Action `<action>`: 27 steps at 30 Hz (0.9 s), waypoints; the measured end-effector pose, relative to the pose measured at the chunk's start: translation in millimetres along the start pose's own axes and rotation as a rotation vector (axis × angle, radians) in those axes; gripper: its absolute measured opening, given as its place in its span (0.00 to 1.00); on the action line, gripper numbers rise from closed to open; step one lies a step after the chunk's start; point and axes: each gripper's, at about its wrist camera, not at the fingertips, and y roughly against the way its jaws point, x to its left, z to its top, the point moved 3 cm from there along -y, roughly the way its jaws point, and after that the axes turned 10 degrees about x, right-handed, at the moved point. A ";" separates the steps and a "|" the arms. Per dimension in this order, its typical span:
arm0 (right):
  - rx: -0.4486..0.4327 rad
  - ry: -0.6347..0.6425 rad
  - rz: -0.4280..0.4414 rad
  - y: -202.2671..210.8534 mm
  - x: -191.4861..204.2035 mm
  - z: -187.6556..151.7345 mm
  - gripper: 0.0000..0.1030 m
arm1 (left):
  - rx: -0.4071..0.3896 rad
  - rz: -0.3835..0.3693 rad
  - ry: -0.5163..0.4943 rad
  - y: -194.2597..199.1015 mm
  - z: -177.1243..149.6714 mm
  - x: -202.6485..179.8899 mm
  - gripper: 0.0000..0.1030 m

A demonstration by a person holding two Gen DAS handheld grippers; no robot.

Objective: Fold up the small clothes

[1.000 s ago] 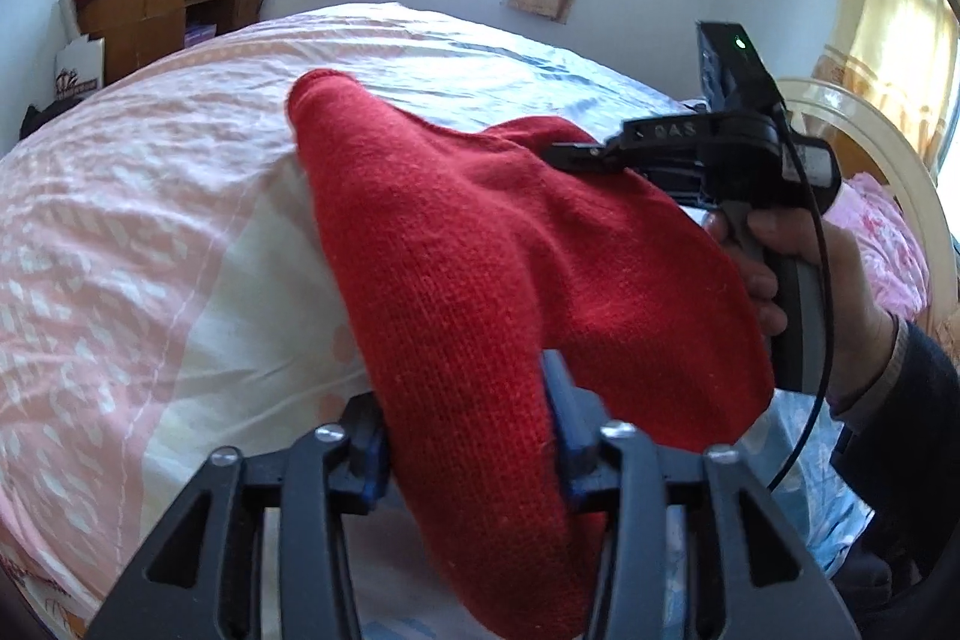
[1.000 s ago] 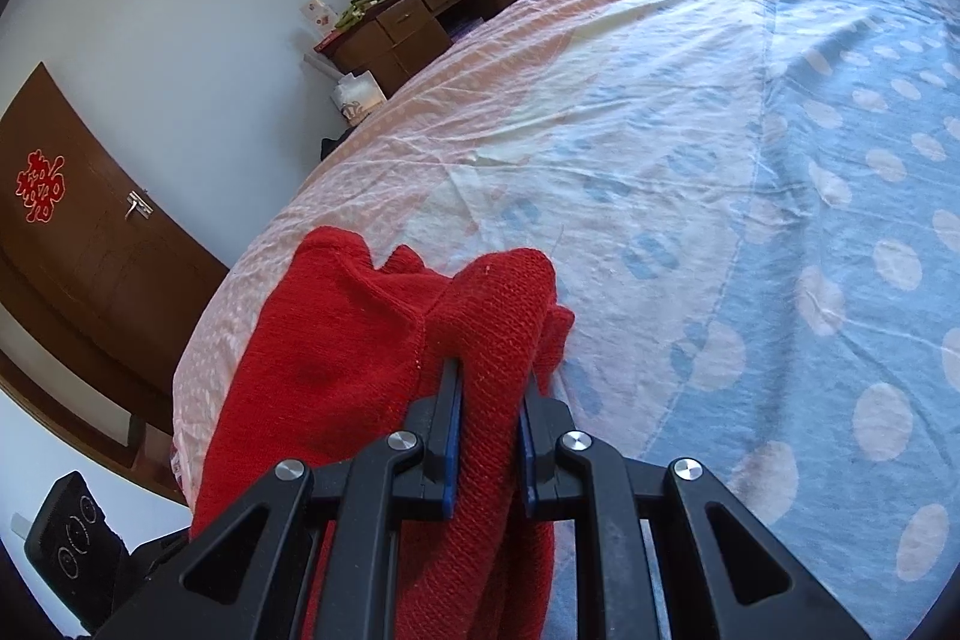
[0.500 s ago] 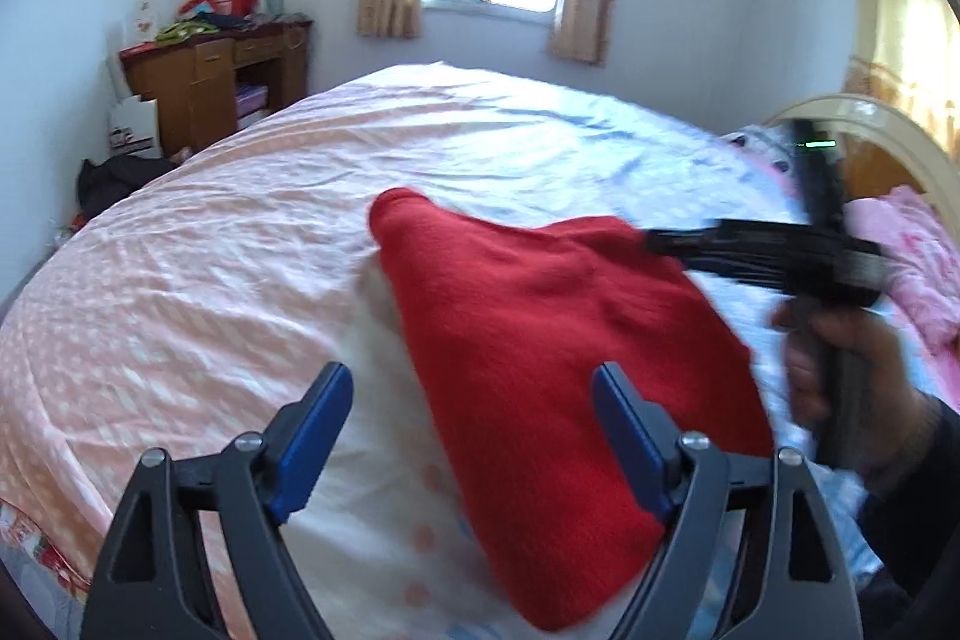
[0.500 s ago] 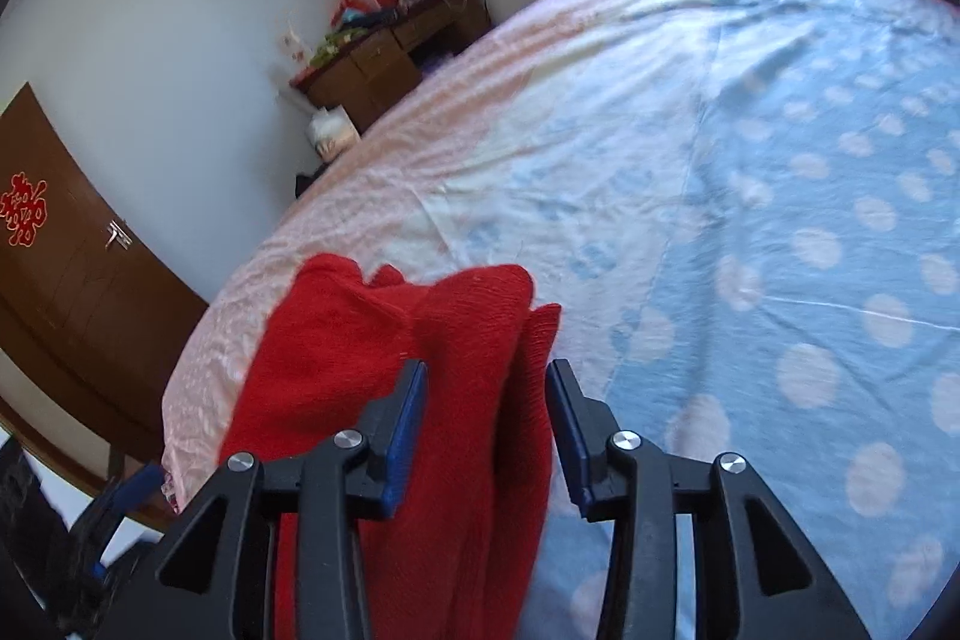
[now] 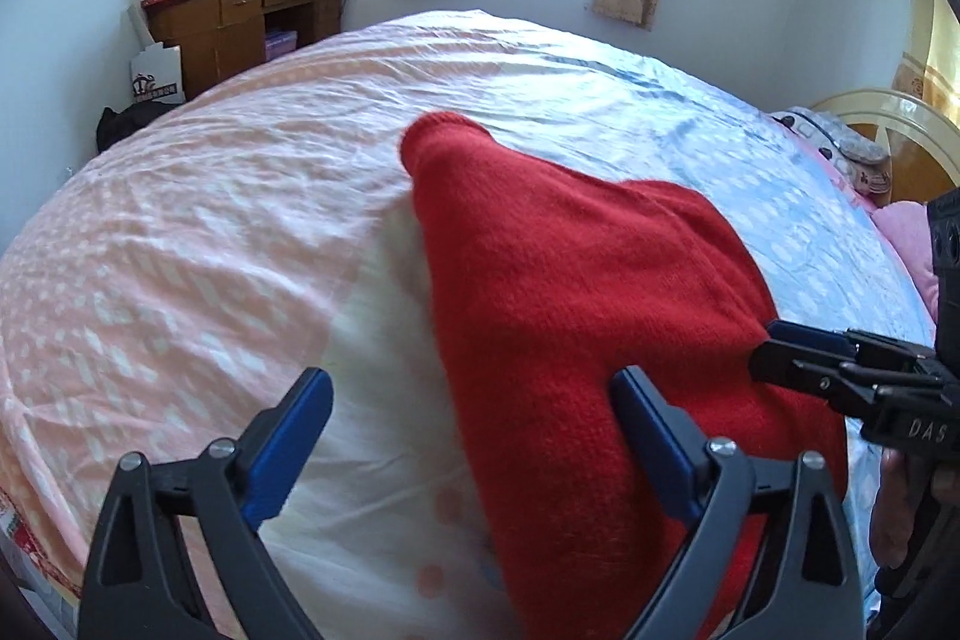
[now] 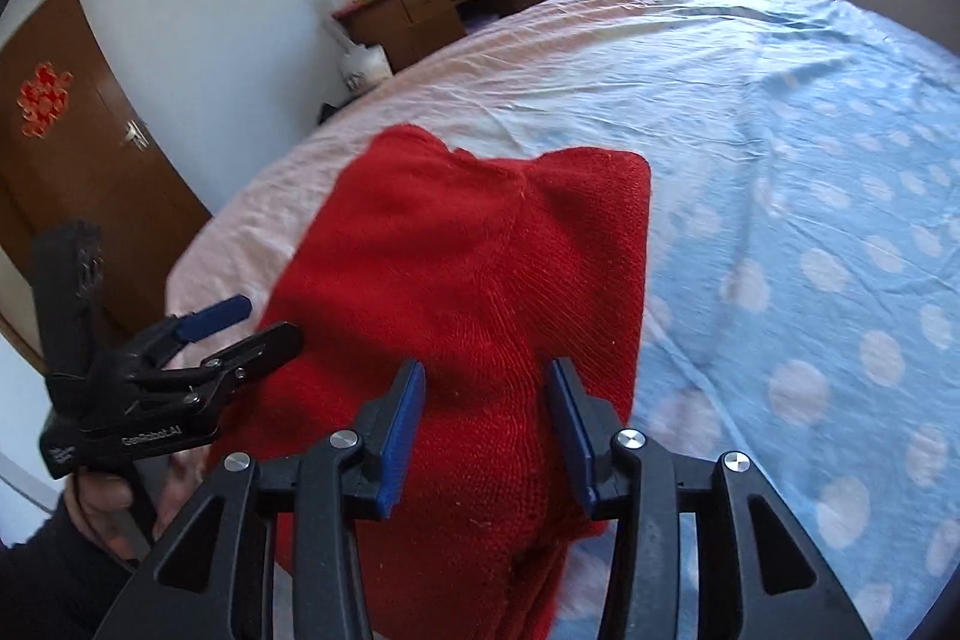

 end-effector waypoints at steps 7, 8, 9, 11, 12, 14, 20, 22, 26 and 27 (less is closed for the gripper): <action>-0.020 0.001 -0.001 -1.8 -12.2 -6.3 0.43 | -0.017 0.037 -0.014 -7.0 -9.8 -2.4 1.00; -0.025 0.000 0.000 -2.0 -12.8 -6.8 0.43 | -0.016 0.032 -0.011 -7.3 -9.9 -1.9 1.00; -0.033 0.007 -0.006 -1.7 -11.7 -8.8 0.43 | -0.013 0.024 -0.004 -7.0 -11.3 -0.1 1.00; -0.047 0.012 -0.015 -5.7 -9.2 -8.5 0.44 | -0.011 0.020 0.006 -6.8 -13.7 1.9 1.00; -0.057 0.004 -0.015 -5.4 -8.8 -10.0 0.44 | -0.010 0.019 0.011 -6.9 -14.8 1.8 1.00; -0.078 0.006 -0.042 -4.6 -4.9 -13.8 0.44 | -0.012 0.022 0.022 -5.7 -18.7 1.5 1.00; -0.088 0.048 -0.152 -0.2 13.1 -21.1 0.47 | 0.006 0.056 0.029 5.8 -16.3 -2.8 1.00; -0.089 0.008 -0.114 16.6 15.8 -21.3 0.49 | -0.007 0.069 0.019 20.0 -14.4 -4.4 1.00; -0.133 0.026 -0.115 44.2 29.9 -25.6 0.56 | -0.041 0.078 0.011 43.8 -13.2 -5.7 1.00; -0.151 0.044 -0.141 50.9 34.6 -28.0 0.56 | -0.055 0.072 0.012 50.6 -12.7 -6.2 1.00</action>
